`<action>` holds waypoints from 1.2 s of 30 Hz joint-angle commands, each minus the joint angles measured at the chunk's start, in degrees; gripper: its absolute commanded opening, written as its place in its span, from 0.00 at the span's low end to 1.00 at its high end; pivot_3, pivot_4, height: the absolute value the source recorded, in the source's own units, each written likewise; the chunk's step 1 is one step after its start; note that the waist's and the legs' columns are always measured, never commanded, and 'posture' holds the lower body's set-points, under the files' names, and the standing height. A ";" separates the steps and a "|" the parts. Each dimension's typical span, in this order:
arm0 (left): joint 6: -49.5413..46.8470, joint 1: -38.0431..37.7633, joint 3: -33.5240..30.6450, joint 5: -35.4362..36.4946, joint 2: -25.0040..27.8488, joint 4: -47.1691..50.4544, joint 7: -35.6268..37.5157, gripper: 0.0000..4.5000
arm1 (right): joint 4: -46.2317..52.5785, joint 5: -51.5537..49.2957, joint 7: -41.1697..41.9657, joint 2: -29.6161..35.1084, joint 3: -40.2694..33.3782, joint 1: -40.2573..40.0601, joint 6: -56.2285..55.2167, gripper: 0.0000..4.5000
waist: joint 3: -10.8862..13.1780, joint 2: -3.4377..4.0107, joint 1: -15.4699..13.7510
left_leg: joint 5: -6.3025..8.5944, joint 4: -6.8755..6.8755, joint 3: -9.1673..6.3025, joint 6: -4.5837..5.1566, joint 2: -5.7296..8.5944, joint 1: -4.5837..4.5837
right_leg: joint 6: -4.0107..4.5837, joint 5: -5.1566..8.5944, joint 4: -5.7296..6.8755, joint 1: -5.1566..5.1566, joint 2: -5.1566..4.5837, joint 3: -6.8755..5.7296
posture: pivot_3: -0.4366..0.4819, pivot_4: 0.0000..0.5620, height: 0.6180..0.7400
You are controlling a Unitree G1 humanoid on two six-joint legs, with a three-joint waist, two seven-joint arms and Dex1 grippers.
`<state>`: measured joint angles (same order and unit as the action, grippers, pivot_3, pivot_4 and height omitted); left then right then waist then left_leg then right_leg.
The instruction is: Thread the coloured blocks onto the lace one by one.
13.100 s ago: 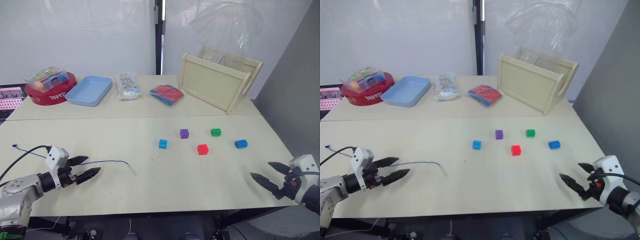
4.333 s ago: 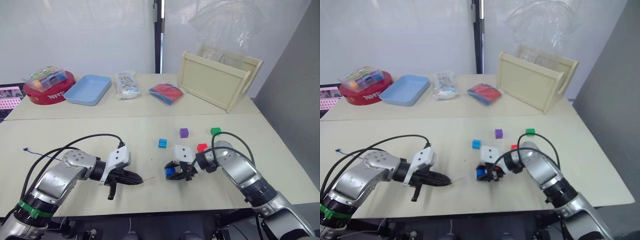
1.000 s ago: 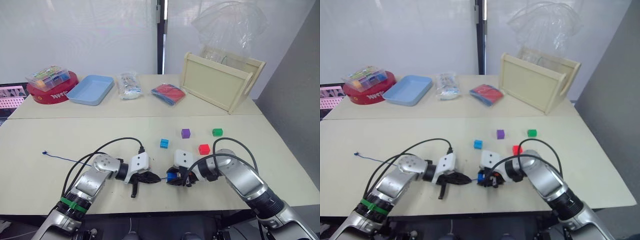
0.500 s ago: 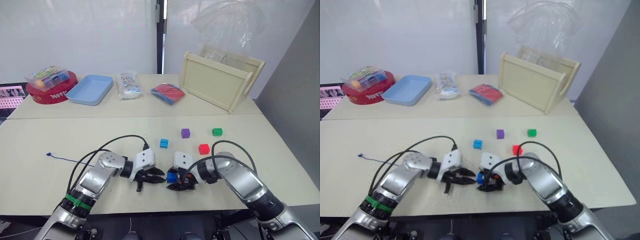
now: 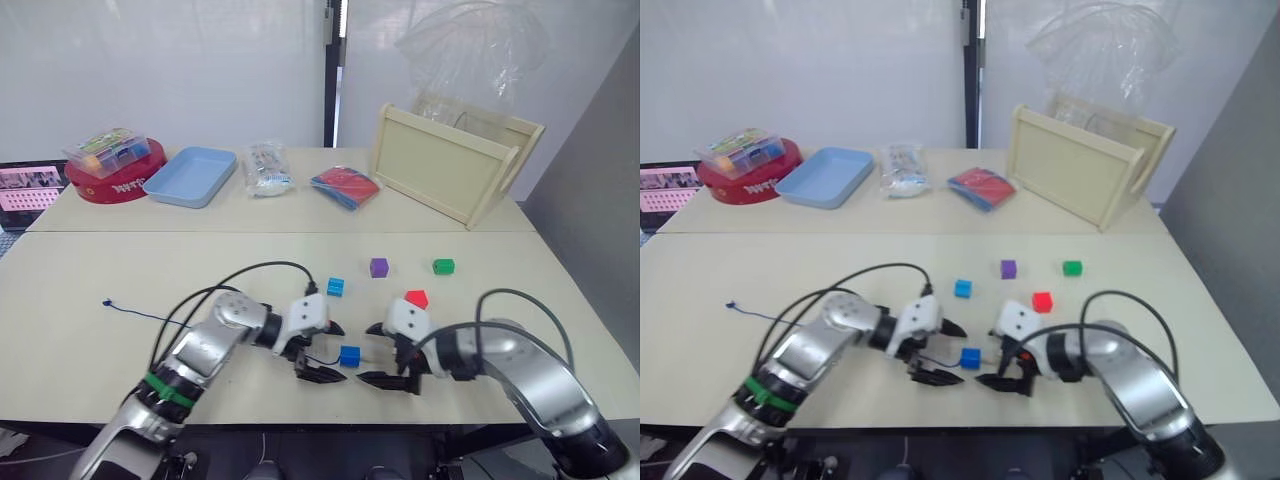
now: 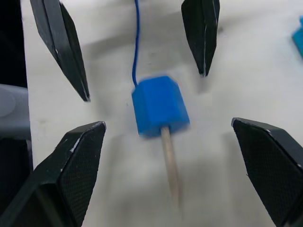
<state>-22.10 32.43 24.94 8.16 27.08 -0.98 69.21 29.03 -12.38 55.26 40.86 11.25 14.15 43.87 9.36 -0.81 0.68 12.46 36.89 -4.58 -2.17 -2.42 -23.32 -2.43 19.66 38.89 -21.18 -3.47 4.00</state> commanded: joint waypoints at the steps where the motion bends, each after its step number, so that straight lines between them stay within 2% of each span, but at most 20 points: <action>1: 2.65 1.47 1.25 -2.13 -1.04 -2.36 -0.70 0.99 | 3.92 -1.43 -1.70 0.89 -3.10 -3.03 -1.71 1.00 | 0.01 -0.02 0.47 | 0.00 -0.01 0.00 0.00 -0.01 0.02 | 0.00 0.00 0.02 0.00 0.02 0.00 | 0.48 0.27 1.00; 5: 3.01 1.70 1.29 -2.19 -1.42 -3.21 -0.13 0.75 | 4.01 -1.03 -3.38 0.78 -3.05 -5.36 -3.36 1.00 | 0.01 -0.02 0.83 | 0.01 -0.04 0.00 0.02 -0.03 0.13 | 0.00 0.00 0.10 0.00 0.07 0.05 | 0.48 0.27 1.00; 11: 3.36 1.60 1.77 -2.39 -1.09 -3.15 1.24 0.30 | 1.83 -0.34 -5.36 -0.34 -2.21 -5.56 -6.57 1.00 | 0.01 -0.02 0.50 | 0.01 -0.03 0.00 0.02 -0.02 0.09 | 0.00 0.00 0.08 0.00 0.06 0.04 | 0.48 0.27 1.00; 14: 3.45 1.70 1.77 -2.62 -1.11 -3.35 1.51 0.29 | 0.13 0.10 -5.73 -1.11 -1.02 -4.98 -8.35 1.00 | 0.01 -0.02 0.49 | 0.01 -0.03 0.00 0.01 -0.02 0.09 | 0.00 0.00 0.07 0.00 0.05 0.04 | 0.48 0.27 1.00; 15: 3.44 1.77 1.76 -2.66 -1.12 -3.42 1.60 0.29 | -0.62 0.44 -5.79 -1.29 -0.44 -4.73 -9.00 0.95 | 0.01 -0.02 0.50 | 0.01 -0.03 0.00 0.02 -0.02 0.09 | 0.00 0.00 0.07 0.00 0.06 0.04 | 0.48 0.27 1.00; 28: 3.48 1.94 1.68 -2.90 -0.90 -3.68 2.30 0.29 | -5.24 1.47 -4.95 -1.05 1.18 -3.86 -13.92 0.00 | 0.01 -0.02 0.49 | 0.01 -0.02 0.00 0.01 -0.02 0.09 | 0.00 0.00 0.07 0.00 0.05 0.04 | 0.48 0.27 1.00; 32: 3.26 1.84 1.37 -3.20 -0.42 -4.22 2.01 0.29 | -2.86 0.07 -3.22 -1.06 1.92 -2.39 -13.50 0.00 | 0.02 -0.02 0.52 | 0.00 -0.02 0.00 0.01 -0.02 0.09 | 0.00 0.00 0.08 0.00 0.05 0.04 | 0.48 0.27 1.00; 36: 3.65 -0.57 -1.47 -2.62 5.85 -3.89 4.09 0.29 | -3.14 1.51 -2.63 -0.63 3.83 -0.70 -13.95 0.00 | 0.02 -0.02 1.17 | 0.01 -0.03 0.00 0.01 -0.05 0.12 | 0.00 0.00 0.09 0.00 0.07 0.04 | 0.48 0.27 1.00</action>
<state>-18.47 33.19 24.97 6.26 30.14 -4.49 71.93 23.32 -11.20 52.51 39.95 15.66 12.39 30.70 9.38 -0.83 1.84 12.47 36.84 -4.59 -2.15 -2.50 -23.17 -2.43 19.66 38.99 -21.18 -3.38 4.04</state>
